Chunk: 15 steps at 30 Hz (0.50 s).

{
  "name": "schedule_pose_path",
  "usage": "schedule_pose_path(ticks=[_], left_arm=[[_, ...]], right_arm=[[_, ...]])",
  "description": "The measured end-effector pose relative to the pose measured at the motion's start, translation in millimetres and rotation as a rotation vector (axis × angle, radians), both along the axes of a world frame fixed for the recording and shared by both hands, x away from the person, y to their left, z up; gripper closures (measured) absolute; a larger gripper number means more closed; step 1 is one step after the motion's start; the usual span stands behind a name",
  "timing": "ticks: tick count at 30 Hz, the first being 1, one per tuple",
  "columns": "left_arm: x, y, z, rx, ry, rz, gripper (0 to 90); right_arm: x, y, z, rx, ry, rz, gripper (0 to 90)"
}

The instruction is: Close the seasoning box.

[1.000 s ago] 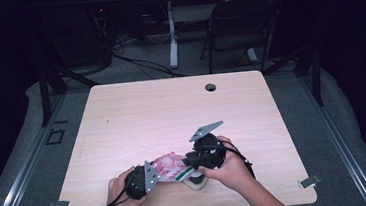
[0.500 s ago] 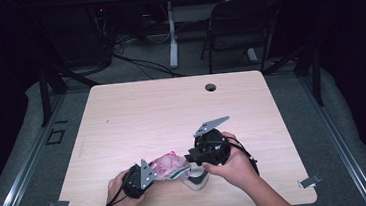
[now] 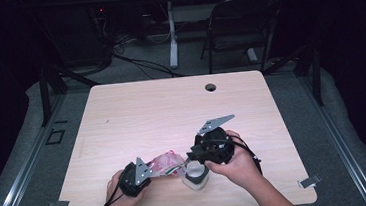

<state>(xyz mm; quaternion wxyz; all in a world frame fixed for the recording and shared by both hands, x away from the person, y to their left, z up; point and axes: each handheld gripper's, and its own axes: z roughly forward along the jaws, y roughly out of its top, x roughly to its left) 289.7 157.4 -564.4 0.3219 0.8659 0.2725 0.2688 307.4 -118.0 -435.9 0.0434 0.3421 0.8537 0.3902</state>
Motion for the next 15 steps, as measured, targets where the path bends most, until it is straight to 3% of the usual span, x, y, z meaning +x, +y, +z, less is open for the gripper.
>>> schedule_pose_path(ticks=[15], left_arm=[[10.7, 16.4, -3.1, -0.142, 0.1, 0.048, 77.7]], right_arm=[[-0.9, -2.7, -4.4, 0.005, -0.005, -0.007, 71.9]])
